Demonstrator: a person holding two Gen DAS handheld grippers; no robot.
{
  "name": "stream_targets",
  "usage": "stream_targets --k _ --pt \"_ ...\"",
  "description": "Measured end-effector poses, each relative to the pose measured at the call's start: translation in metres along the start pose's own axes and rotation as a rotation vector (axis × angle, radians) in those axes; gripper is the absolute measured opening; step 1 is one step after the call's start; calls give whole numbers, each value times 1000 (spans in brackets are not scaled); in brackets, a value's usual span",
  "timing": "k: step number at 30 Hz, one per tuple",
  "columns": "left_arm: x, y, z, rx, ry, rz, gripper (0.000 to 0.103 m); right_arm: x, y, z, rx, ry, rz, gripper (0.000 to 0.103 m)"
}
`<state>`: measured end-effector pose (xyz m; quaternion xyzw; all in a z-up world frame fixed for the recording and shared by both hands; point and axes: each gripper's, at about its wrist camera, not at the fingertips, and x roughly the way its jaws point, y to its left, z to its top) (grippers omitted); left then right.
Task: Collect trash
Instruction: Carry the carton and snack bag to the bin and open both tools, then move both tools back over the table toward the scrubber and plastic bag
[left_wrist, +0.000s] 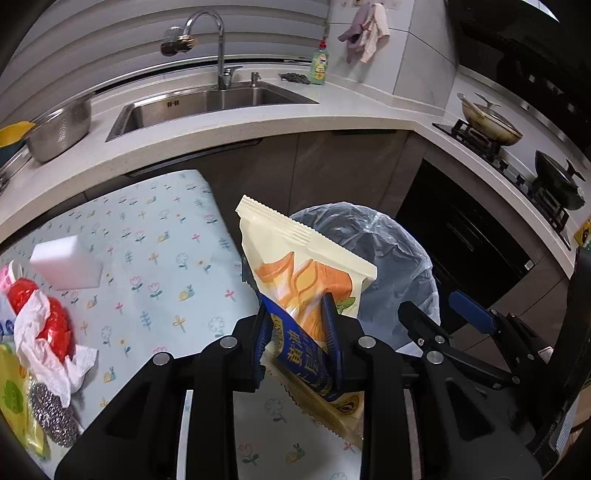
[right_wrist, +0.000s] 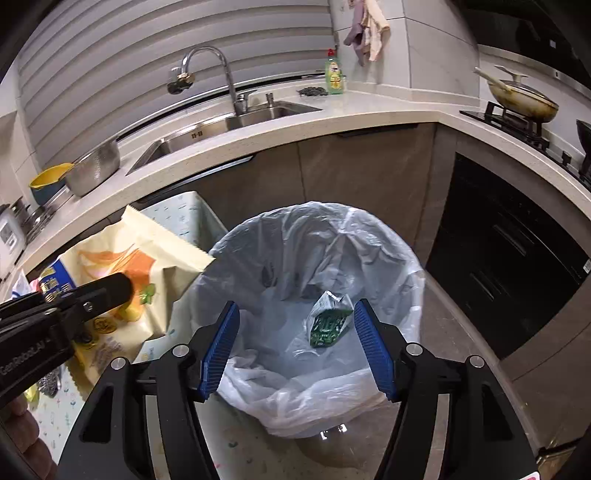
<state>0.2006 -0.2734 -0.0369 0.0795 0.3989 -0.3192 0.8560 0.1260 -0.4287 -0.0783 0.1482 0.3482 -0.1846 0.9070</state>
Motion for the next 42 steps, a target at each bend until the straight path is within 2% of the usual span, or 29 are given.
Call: stream_targets --k 2,6,20,23,25,33,36,42 --pt "4 -7 3 14 -6 -15 35 -1 -7 1 16 -7 -9 67" --pt "5 -16 7 32 -37 -11 59 -2 -15 3 36 -14 -16 69" --pt "-22 8 4 -22 -70 56 62 -21 4 7 -2 -51 -1 82" --pt "-34 17 1 -41 -83 71 66 -28 15 7 -18 -56 8 84" --pt "-43 24 -3 -53 -94 86 70 -33 24 7 -31 -59 16 84" --pt "-81 63 -19 -116 -122 158 77 -52 71 4 -92 -70 72 84" --pt "-95 83 -29 -153 -130 194 86 -58 92 0 -120 -70 95 84" --pt "-125 130 -53 -220 -139 269 87 -71 134 -12 -183 -60 139 84"
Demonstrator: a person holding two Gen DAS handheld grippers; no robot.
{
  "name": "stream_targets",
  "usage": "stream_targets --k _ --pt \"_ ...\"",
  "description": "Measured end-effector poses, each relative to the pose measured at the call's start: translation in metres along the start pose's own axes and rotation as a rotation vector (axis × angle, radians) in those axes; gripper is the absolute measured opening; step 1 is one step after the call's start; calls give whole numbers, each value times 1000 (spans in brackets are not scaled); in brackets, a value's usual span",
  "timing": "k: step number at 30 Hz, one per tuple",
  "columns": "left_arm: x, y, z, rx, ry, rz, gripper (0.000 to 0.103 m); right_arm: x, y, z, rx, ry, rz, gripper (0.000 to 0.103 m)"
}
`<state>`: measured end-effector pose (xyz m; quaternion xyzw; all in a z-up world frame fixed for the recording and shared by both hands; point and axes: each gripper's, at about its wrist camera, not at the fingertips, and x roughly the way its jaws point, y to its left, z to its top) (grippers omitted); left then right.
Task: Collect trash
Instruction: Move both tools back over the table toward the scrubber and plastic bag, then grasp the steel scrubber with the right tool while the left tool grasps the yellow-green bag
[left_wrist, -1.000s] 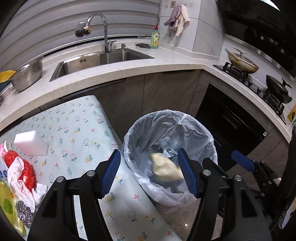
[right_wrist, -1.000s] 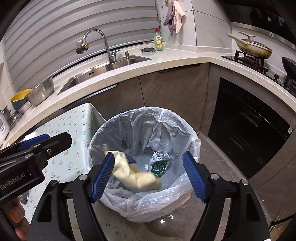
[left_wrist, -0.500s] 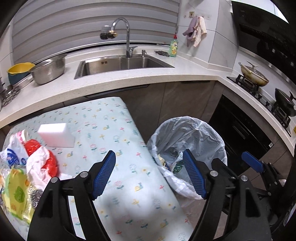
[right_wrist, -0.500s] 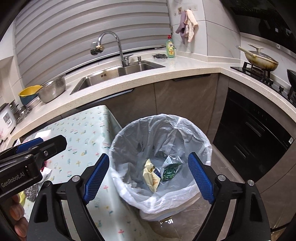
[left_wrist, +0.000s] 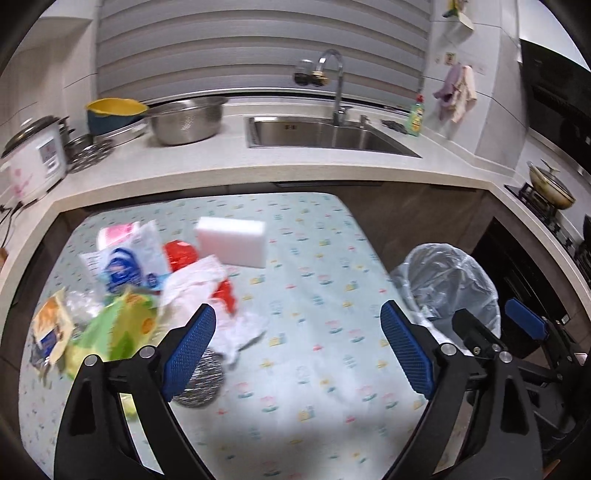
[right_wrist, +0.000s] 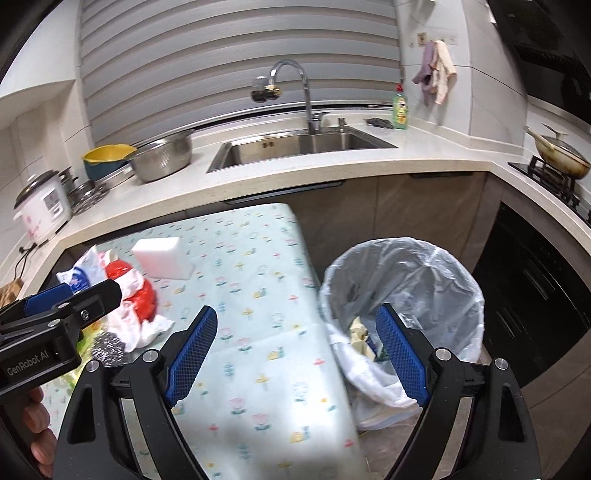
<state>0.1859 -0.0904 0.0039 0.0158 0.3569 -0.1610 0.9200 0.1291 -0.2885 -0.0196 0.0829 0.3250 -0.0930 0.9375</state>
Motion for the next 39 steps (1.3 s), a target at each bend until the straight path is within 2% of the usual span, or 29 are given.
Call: stream_targets --k 8,10,18,27,33,39 --pt "-25 83 -23 -83 1 121 92 -1 61 -12 -66 27 60 86" --pt "-28 102 -31 -105 16 140 93 -1 74 -17 -84 32 73 90" --pt "-29 159 -62 -143 73 212 93 13 124 -38 -133 87 121 90" --pt "-8 185 -83 -159 144 185 94 42 169 -61 -164 157 182 90" --pt "11 196 -89 -171 174 161 94 70 181 -71 -149 220 202 90" --pt "26 207 -92 -200 199 135 94 94 193 -75 -150 255 234 82"
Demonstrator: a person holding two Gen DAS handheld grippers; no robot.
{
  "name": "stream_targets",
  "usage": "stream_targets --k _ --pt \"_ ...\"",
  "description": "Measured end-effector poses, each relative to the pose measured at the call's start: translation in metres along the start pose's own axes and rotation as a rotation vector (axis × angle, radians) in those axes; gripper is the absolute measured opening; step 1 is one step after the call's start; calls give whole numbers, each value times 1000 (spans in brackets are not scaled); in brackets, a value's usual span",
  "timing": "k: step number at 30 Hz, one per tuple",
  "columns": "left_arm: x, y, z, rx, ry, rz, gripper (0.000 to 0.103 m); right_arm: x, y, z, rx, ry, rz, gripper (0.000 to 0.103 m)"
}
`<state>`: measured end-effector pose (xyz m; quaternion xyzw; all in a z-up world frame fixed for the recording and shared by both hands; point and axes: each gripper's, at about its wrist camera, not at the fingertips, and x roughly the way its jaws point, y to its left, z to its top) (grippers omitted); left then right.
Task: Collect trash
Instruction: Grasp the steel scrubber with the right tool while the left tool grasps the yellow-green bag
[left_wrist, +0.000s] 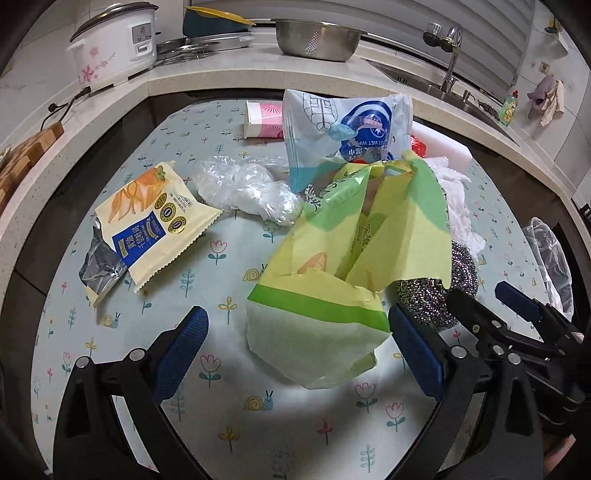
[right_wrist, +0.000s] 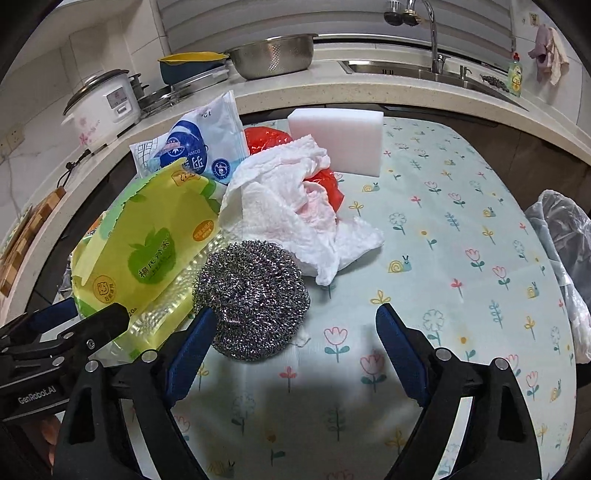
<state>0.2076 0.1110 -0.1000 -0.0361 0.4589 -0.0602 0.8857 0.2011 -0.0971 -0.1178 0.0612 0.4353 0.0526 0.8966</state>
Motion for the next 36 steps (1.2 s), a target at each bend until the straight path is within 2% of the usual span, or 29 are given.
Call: stream_targets --k 3,6,7,8,9,12,16,23,36 --pt "4 2 1 -8 4 -19 92 8 4 2 -7 5 34 77" --pt "7 2 2 0 14 -40 78 11 8 3 -17 4 72 69" --pt "9 1 2 1 22 -51 70 11 10 4 -24 5 85 63" --pt "10 0 2 3 29 -60 65 10 12 4 -33 6 99 55" --pt "10 0 1 4 35 -62 63 9 15 4 -44 4 102 52" --pt "6 -4 1 17 24 -64 50 4 21 3 -77 -7 93 50" --pt "-4 -7 1 21 4 -67 40 -7 20 3 -60 -23 109 48" --pt "-29 -17 3 26 -37 -80 29 -41 10 4 -39 -77 118 45" --pt "-91 -57 2 79 -141 -130 27 -108 -22 -1 15 -190 107 40"
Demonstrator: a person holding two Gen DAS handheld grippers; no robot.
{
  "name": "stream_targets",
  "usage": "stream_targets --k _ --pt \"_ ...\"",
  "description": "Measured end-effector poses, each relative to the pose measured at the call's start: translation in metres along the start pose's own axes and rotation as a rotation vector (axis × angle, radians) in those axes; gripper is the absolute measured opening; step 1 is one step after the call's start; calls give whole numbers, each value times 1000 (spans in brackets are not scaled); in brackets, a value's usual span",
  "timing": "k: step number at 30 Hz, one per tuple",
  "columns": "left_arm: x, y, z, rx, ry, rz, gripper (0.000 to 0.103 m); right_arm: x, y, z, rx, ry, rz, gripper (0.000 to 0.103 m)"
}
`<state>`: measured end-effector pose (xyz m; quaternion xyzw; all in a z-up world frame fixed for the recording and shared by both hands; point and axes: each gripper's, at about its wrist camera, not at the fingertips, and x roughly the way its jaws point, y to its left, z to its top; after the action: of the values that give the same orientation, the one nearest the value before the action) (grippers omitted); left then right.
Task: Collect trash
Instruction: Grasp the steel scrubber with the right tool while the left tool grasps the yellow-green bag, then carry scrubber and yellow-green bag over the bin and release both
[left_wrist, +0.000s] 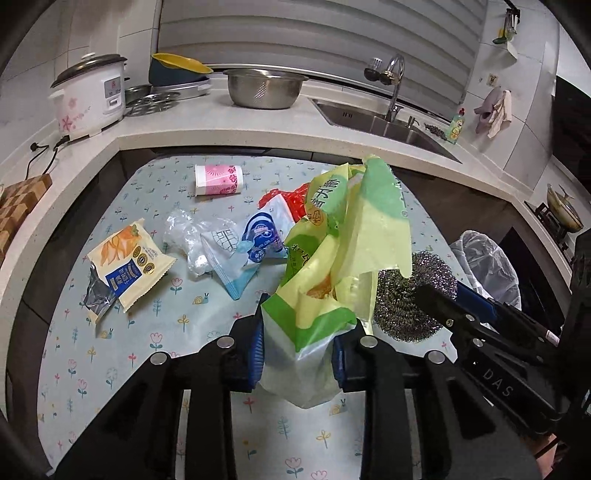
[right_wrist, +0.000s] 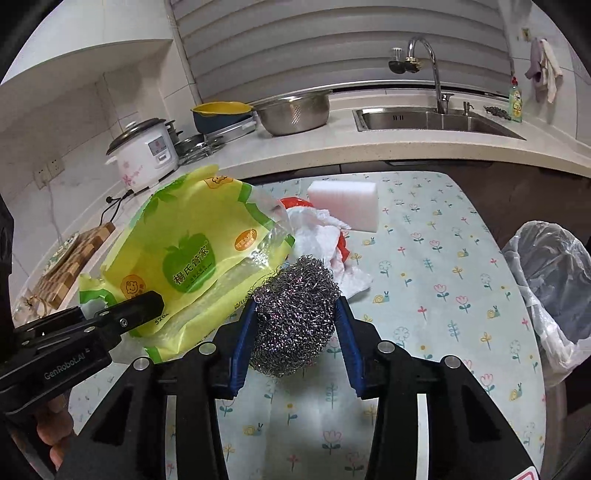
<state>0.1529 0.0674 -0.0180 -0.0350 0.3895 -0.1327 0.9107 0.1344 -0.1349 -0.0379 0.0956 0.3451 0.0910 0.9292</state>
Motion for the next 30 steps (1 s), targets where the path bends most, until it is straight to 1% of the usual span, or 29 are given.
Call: stream_targets --k 7,15,22,30 --pt "-21 -27 4 30 -37 -22 27 -37 -20 6 29 -77 -23 40" --pt "-32 -63 11 76 -68 -54 27 -75 -55 11 68 -149 -75 40" --pt "-35 -103 14 126 -85 -87 27 -103 -87 12 104 -194 -120 40" --pt "-33 -148 16 180 -92 -122 27 -126 -121 8 141 -225 -166 40"
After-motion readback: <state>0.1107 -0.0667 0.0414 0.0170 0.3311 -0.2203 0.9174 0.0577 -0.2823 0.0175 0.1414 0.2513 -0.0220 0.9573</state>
